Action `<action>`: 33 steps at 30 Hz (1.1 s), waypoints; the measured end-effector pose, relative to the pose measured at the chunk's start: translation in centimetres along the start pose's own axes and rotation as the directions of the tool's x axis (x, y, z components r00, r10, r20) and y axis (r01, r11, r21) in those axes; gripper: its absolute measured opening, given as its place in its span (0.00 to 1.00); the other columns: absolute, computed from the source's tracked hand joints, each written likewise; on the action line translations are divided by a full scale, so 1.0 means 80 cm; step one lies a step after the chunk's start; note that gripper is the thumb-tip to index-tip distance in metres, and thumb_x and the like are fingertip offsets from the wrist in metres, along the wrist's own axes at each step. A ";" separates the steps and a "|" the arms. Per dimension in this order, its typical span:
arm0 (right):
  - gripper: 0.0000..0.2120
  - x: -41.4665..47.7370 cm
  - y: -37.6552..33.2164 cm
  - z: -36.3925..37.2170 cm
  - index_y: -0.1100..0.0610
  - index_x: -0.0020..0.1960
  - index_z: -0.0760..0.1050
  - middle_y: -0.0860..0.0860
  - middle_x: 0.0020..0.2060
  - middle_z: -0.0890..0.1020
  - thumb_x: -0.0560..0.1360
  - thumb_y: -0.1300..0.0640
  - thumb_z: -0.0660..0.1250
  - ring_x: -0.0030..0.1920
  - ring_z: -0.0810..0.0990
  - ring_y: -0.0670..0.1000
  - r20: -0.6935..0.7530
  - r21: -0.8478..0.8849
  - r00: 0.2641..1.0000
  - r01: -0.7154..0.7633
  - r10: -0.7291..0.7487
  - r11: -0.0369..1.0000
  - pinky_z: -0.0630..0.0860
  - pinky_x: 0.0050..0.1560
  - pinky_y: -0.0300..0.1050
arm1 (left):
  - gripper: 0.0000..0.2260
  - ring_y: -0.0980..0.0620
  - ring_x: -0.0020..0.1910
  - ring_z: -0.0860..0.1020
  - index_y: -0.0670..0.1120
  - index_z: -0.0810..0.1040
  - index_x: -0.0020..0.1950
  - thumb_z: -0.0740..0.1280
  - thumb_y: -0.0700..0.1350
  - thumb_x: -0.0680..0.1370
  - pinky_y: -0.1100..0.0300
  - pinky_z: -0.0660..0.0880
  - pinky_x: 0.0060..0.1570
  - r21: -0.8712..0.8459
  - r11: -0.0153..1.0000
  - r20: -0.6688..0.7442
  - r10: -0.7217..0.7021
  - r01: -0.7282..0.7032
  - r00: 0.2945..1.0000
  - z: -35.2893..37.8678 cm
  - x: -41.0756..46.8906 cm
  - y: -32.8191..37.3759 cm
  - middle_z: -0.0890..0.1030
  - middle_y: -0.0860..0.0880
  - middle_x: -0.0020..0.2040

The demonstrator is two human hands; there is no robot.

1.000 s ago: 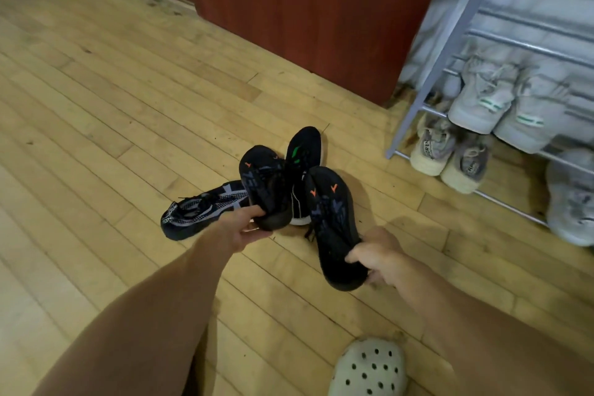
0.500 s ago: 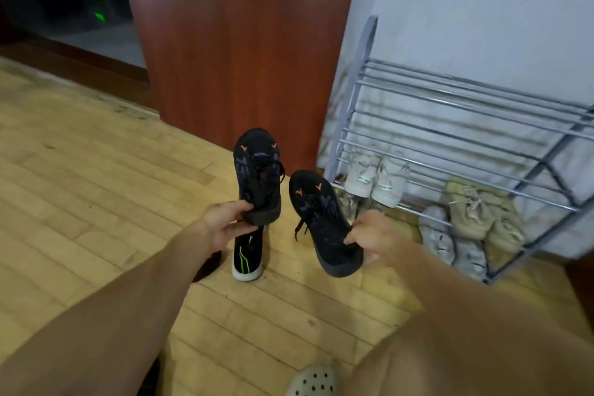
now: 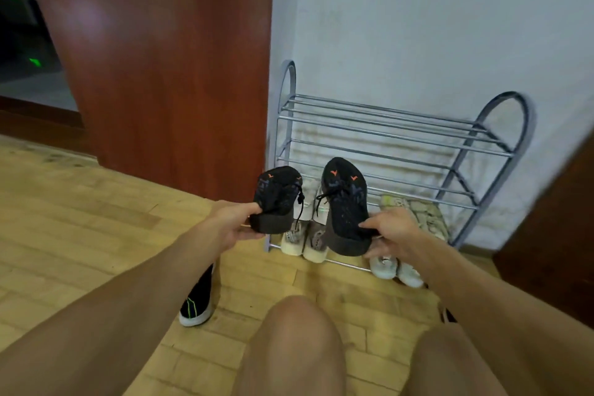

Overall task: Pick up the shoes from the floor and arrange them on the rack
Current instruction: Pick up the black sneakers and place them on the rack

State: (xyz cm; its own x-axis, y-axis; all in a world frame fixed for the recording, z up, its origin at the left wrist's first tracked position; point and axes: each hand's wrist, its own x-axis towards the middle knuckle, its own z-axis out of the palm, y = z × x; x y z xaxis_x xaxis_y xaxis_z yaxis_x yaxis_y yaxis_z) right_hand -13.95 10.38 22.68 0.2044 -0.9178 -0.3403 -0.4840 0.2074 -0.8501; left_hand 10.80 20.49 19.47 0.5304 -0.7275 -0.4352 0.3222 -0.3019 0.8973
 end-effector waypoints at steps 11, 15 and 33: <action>0.03 0.164 -0.033 -0.012 0.67 0.46 0.76 0.65 0.42 0.83 0.74 0.67 0.67 0.35 0.84 0.62 -0.021 0.207 0.999 0.028 -0.024 0.978 0.82 0.27 0.51 | 0.02 0.41 0.39 0.83 0.36 0.79 0.43 0.69 0.32 0.73 0.51 0.82 0.30 -0.025 0.992 0.018 0.123 -0.123 0.992 0.111 0.132 0.050 0.82 0.38 0.42; 0.05 0.227 -0.049 -0.006 0.65 0.40 0.75 0.64 0.41 0.83 0.74 0.65 0.68 0.34 0.84 0.62 -0.034 0.228 0.999 0.042 -0.035 0.973 0.82 0.26 0.49 | 0.05 0.44 0.36 0.82 0.39 0.77 0.39 0.69 0.31 0.73 0.55 0.81 0.25 0.004 0.988 0.006 0.156 -0.156 0.988 0.136 0.183 0.072 0.80 0.41 0.39; 0.11 0.303 -0.045 0.034 0.61 0.47 0.79 0.56 0.33 0.81 0.77 0.53 0.65 0.38 0.85 0.62 -0.057 0.120 0.995 0.092 -0.086 0.988 0.83 0.44 0.59 | 0.08 0.47 0.26 0.82 0.39 0.75 0.56 0.60 0.38 0.80 0.56 0.81 0.28 0.191 0.976 0.126 0.079 -0.102 0.989 0.147 0.261 0.070 0.81 0.37 0.44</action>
State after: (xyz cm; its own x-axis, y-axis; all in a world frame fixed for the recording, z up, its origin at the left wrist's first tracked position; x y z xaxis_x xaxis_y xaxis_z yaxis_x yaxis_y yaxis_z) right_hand -4.97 -11.70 16.39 0.1963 -0.9501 -0.2423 -0.3574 0.1608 -0.9200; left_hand 14.40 -3.62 16.27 0.4513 -0.8208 -0.3503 0.1110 -0.3379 0.9346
